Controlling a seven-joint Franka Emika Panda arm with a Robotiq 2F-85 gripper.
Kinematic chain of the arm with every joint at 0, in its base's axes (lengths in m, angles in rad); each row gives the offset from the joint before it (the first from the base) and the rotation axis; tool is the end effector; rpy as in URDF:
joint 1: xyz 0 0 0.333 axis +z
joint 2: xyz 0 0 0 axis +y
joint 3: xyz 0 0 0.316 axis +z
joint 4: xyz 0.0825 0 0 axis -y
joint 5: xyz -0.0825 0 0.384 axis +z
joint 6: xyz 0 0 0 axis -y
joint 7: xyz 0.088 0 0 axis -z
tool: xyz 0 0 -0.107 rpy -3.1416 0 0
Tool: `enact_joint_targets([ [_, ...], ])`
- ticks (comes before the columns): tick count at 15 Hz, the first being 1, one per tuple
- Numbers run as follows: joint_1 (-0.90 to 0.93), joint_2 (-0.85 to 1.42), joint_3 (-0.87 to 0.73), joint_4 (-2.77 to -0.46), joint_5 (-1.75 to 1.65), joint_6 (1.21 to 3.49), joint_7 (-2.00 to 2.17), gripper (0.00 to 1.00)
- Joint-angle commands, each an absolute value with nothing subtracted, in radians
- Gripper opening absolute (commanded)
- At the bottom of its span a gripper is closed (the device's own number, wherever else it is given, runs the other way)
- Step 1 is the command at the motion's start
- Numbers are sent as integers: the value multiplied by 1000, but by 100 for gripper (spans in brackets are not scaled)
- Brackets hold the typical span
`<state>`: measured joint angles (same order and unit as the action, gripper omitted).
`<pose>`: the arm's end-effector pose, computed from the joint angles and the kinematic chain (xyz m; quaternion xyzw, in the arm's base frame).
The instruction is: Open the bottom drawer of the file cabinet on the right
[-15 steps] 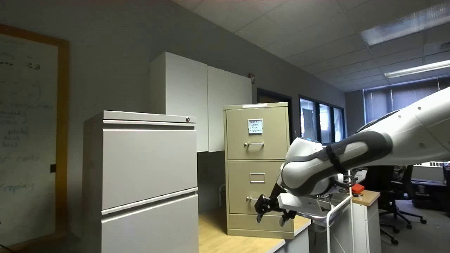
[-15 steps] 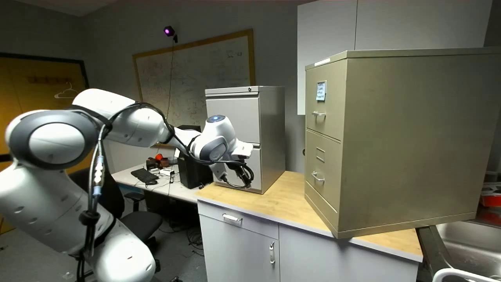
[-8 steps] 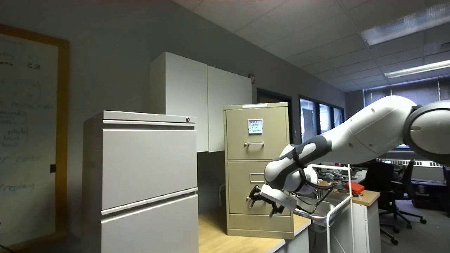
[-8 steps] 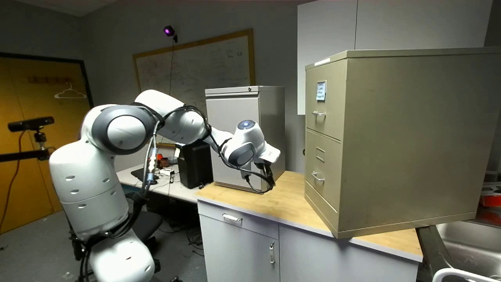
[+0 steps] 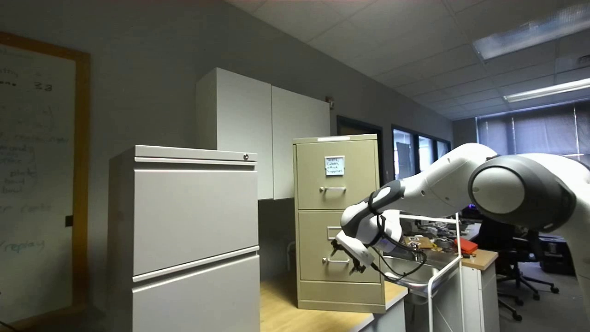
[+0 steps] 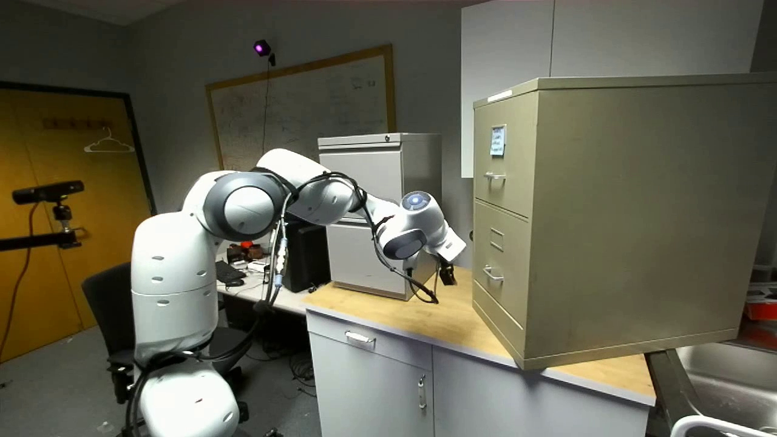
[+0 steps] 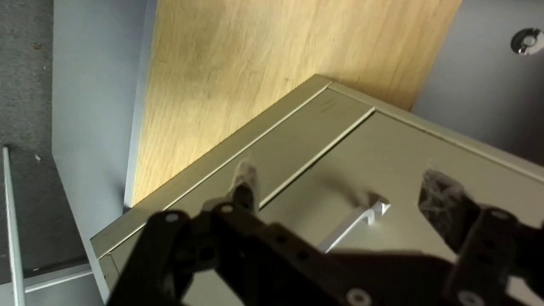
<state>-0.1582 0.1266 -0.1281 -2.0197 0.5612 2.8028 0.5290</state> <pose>0.5881 -0.1967 0.4601 -0.7512 0.5581 -0.2897 0.2008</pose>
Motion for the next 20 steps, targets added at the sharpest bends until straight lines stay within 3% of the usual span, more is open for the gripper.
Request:
enact_joint_targets([
  [1,-175,224,-147,-1892,605,2815,590,100],
  [13,-199,487,-188,-1693,565,2816,709,100],
  [20,-219,469,-165,-1708,603,2832,690,100],
])
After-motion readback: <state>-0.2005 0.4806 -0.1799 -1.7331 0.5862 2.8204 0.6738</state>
